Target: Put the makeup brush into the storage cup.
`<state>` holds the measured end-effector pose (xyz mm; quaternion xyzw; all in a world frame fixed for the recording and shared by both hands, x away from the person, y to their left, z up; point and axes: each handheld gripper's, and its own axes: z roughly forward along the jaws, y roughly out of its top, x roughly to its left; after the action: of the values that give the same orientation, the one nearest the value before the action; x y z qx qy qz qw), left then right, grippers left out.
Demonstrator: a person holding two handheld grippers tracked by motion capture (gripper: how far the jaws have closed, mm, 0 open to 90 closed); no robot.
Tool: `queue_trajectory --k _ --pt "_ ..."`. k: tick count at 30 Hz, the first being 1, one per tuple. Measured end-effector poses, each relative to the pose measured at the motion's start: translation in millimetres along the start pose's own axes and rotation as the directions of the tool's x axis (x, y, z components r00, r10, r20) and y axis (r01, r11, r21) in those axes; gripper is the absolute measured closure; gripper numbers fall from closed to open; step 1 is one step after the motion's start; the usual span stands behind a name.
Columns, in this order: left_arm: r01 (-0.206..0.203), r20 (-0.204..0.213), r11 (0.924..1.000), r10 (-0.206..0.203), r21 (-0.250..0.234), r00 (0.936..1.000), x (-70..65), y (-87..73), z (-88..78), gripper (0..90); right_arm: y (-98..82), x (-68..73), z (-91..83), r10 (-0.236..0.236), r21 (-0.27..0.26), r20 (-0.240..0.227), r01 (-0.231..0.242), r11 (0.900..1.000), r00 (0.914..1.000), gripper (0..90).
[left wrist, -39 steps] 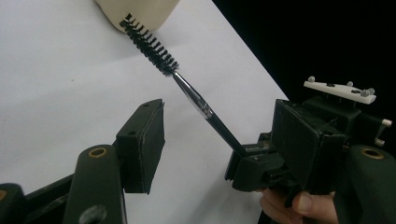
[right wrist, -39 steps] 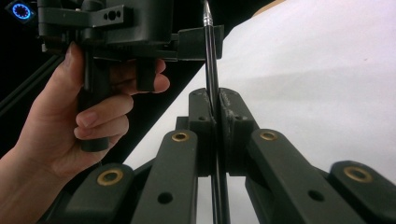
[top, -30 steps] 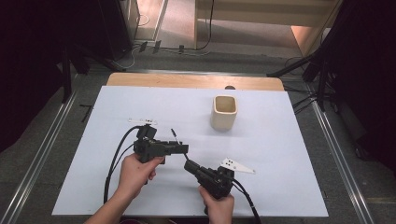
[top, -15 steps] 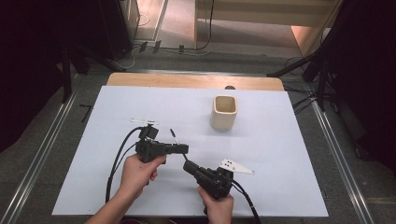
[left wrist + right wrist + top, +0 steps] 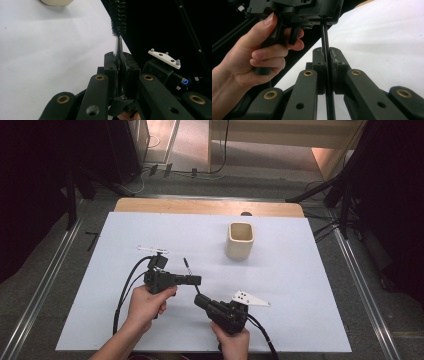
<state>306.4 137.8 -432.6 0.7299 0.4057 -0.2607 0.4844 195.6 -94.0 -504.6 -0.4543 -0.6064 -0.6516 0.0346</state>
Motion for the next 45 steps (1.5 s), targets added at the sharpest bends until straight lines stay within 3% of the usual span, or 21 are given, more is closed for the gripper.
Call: queue_trajectory --k 4,7,11,14,16,20,23,27,36,40,42,45 --pt "0.005 0.01 1.0 -0.005 0.001 0.9999 0.8 -0.5 0.0 85.6 1.3 -0.3 -0.5 -0.016 0.017 0.022 0.016 1.0 0.9996 81.5" --pt "0.0 0.0 1.0 0.0 0.001 1.0 1.0 -0.2 -1.1 85.5 5.3 1.1 -0.8 -0.037 0.042 0.055 0.035 0.999 0.9978 66.0" --pt "-0.015 -0.025 0.9999 0.015 0.005 0.9996 0.8 -0.1 -1.5 85.5 11.1 3.0 -1.0 -0.07 0.082 0.076 0.064 0.995 0.9946 55.4" --pt "-0.038 -0.061 0.9991 0.039 0.016 0.9974 0.1 0.3 -1.4 85.3 11.8 3.1 3.0 -0.079 0.107 0.059 0.072 0.992 0.9951 45.7" --pt "-0.047 -0.078 0.9987 0.049 0.022 0.9957 -0.2 0.4 -1.7 85.3 11.0 3.7 5.6 -0.106 0.12 0.073 0.097 0.988 0.9917 39.1" --pt "-0.053 -0.094 0.9982 0.055 0.027 0.994 0.3 0.7 -2.3 85.3 13.6 4.8 11.5 -0.115 0.176 0.076 0.1 0.979 0.9905 28.7" --pt "-0.061 -0.107 0.9977 0.064 0.03 0.9922 0.5 0.9 -3.1 85.3 17.2 7.1 14.3 -0.134 0.207 0.075 0.116 0.971 0.9881 27.1" --pt "-0.083 -0.143 0.9957 0.088 0.042 0.9859 0.7 1.5 -3.7 85.3 19.8 8.0 18.9 -0.114 0.235 0.061 0.097 0.967 0.9915 27.1" --pt "-0.09 -0.158 0.9941 0.099 0.061 0.9825 2.6 2.0 -6.5 85.3 27.5 11.8 27.9 -0.133 0.312 0.066 0.106 0.944 0.9889 24.9" --pt "-0.099 -0.176 0.9928 0.109 0.067 0.9783 3.3 2.3 -7.8 85.2 34.1 9.6 25.7 -0.142 0.324 0.056 0.117 0.939 0.9882 24.2" --pt "-0.093 -0.166 0.9932 0.104 0.07 0.9806 4.7 2.5 -7.8 85.2 37.5 7.2 24.1 -0.128 0.333 0.039 0.108 0.937 0.991 24.7" --pt "-0.101 -0.174 0.9919 0.113 0.078 0.9783 4.0 2.6 -7.5 85.3 42.0 3.5 21.2 -0.148 0.361 0.025 0.129 0.924 0.9887 24.9"
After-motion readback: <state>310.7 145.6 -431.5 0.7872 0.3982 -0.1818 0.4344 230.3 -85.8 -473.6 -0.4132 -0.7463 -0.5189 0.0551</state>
